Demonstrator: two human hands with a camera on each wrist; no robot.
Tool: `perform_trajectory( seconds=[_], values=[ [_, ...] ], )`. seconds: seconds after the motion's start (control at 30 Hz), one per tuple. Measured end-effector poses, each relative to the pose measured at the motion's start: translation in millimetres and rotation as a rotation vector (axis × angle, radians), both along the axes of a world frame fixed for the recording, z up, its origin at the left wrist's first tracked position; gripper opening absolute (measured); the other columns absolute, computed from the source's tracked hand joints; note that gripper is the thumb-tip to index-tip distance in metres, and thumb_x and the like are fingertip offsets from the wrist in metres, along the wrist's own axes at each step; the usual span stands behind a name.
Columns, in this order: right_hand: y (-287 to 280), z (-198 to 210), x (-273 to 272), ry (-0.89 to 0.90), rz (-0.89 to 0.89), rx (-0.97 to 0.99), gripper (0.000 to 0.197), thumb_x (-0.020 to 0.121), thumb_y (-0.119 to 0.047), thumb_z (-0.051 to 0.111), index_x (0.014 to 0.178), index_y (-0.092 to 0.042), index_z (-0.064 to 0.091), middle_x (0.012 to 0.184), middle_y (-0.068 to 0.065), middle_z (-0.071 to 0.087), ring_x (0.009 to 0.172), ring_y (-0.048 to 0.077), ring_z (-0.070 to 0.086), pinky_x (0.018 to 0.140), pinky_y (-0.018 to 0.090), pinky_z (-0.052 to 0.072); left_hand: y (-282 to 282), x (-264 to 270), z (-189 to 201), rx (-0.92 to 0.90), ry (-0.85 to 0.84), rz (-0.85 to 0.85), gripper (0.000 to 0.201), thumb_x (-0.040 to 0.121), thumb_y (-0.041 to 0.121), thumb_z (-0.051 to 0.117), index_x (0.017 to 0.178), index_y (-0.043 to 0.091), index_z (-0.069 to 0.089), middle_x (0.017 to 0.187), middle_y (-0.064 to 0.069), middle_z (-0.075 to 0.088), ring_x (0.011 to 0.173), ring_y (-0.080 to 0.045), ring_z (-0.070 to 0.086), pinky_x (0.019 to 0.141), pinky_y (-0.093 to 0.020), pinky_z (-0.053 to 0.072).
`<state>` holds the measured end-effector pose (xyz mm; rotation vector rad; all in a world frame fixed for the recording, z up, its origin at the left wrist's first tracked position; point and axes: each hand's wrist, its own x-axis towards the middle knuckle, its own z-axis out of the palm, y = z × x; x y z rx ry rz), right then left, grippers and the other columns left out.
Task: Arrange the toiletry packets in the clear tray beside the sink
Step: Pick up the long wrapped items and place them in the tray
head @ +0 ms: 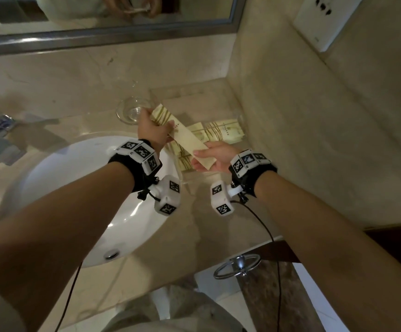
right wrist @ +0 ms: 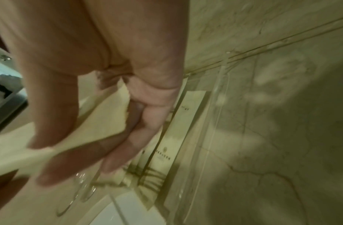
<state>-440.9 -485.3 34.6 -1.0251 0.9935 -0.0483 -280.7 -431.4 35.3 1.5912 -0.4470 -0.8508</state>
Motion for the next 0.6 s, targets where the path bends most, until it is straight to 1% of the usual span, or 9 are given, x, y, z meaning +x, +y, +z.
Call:
perform_trajectory(
  seconds=[0.07, 0.17, 0.23, 0.3, 0.4, 0.47, 0.53, 0.57, 0.6],
  values=[
    [-4.7, -3.9, -8.1, -0.009, -0.051, -0.041, 0.015, 0.088, -0.003, 0.059, 0.102, -0.001, 0.059, 0.085, 0.01, 0.065, 0.076, 0.017, 0.064, 0.074, 0.028, 0.057, 0.2, 1.8, -6.9, 0.016, -0.039, -0.001, 0.028, 0.087, 0.002, 0.058, 0.081, 0.022, 0.039, 0.084, -0.002, 0.057, 0.073, -0.019, 0.06, 0.067, -0.033, 0.057],
    [-16.5, -8.1, -24.0, -0.028, -0.176, -0.028, 0.016, 0.084, 0.0, 0.063, 0.099, -0.002, 0.059, 0.086, 0.009, 0.065, 0.075, 0.016, 0.064, 0.069, 0.024, 0.058, 2.4, 6.8, -17.1, 0.083, -0.084, -0.033, 0.021, 0.085, 0.007, 0.061, 0.074, 0.016, 0.046, 0.074, -0.005, 0.061, 0.059, -0.013, 0.06, 0.064, -0.029, 0.053],
    [-26.1, -12.7, -34.0, -0.055, -0.319, 0.013, 0.017, 0.083, 0.004, 0.063, 0.098, 0.0, 0.057, 0.09, 0.011, 0.064, 0.079, 0.019, 0.064, 0.077, 0.027, 0.058, 4.0, 9.4, -23.4, 0.15, -0.091, -0.103, 0.026, 0.084, 0.01, 0.064, 0.065, 0.017, 0.047, 0.068, -0.002, 0.058, 0.059, -0.013, 0.058, 0.062, -0.027, 0.049],
    [-35.8, -18.7, -42.3, -0.032, -0.429, -0.004, 0.016, 0.085, 0.005, 0.06, 0.1, 0.002, 0.054, 0.09, 0.01, 0.061, 0.081, 0.019, 0.061, 0.084, 0.032, 0.055, 5.7, 9.3, -30.6, 0.268, -0.148, -0.228, 0.027, 0.082, 0.014, 0.067, 0.062, 0.019, 0.05, 0.067, 0.001, 0.056, 0.069, -0.016, 0.055, 0.064, -0.025, 0.045],
    [-47.6, -30.6, -50.8, 0.087, -0.499, -0.046, 0.032, 0.088, -0.002, 0.06, 0.118, -0.003, 0.049, 0.084, 0.007, 0.061, 0.074, 0.013, 0.061, 0.066, 0.024, 0.057, 7.9, 7.2, -39.3, 0.376, -0.22, -0.338, 0.02, 0.082, 0.021, 0.068, 0.065, 0.021, 0.056, 0.069, 0.002, 0.058, 0.076, -0.017, 0.054, 0.068, -0.026, 0.044],
    [-53.1, -38.6, -52.8, 0.23, -0.51, -0.09, 0.022, 0.089, -0.006, 0.06, 0.108, -0.007, 0.049, 0.064, 0.005, 0.065, 0.057, 0.007, 0.062, 0.052, 0.019, 0.054, 8.2, 9.0, -45.0, 0.41, -0.227, -0.335, 0.016, 0.083, 0.026, 0.066, 0.07, 0.02, 0.057, 0.077, -0.002, 0.061, 0.076, -0.018, 0.057, 0.075, -0.03, 0.046],
    [-56.2, -41.7, -50.9, 0.384, -0.431, -0.148, 0.009, 0.091, -0.012, 0.058, 0.092, -0.004, 0.054, 0.037, -0.003, 0.06, 0.032, 0.0, 0.055, 0.037, 0.012, 0.046, 9.9, 12.1, -46.4, 0.423, -0.202, -0.317, 0.014, 0.085, 0.026, 0.063, 0.081, 0.015, 0.057, 0.082, -0.004, 0.061, 0.07, -0.014, 0.057, 0.072, -0.028, 0.047],
    [-57.1, -43.9, -48.9, 0.429, -0.382, -0.17, 0.014, 0.092, -0.014, 0.057, 0.087, -0.002, 0.056, 0.031, -0.005, 0.056, 0.025, 0.0, 0.05, 0.034, 0.011, 0.043, 10.5, 14.3, -47.4, 0.425, -0.184, -0.304, 0.014, 0.086, 0.025, 0.062, 0.085, 0.013, 0.057, 0.082, -0.004, 0.061, 0.067, -0.011, 0.056, 0.067, -0.025, 0.047],
    [-57.5, -44.6, -46.2, 0.452, -0.348, -0.184, 0.017, 0.093, -0.014, 0.056, 0.089, 0.002, 0.058, 0.03, -0.005, 0.055, 0.023, -0.001, 0.048, 0.036, 0.01, 0.042, 11.2, 16.5, -47.9, 0.428, -0.171, -0.29, 0.013, 0.087, 0.023, 0.062, 0.086, 0.012, 0.057, 0.083, -0.005, 0.061, 0.065, -0.01, 0.056, 0.064, -0.023, 0.046]
  ],
)
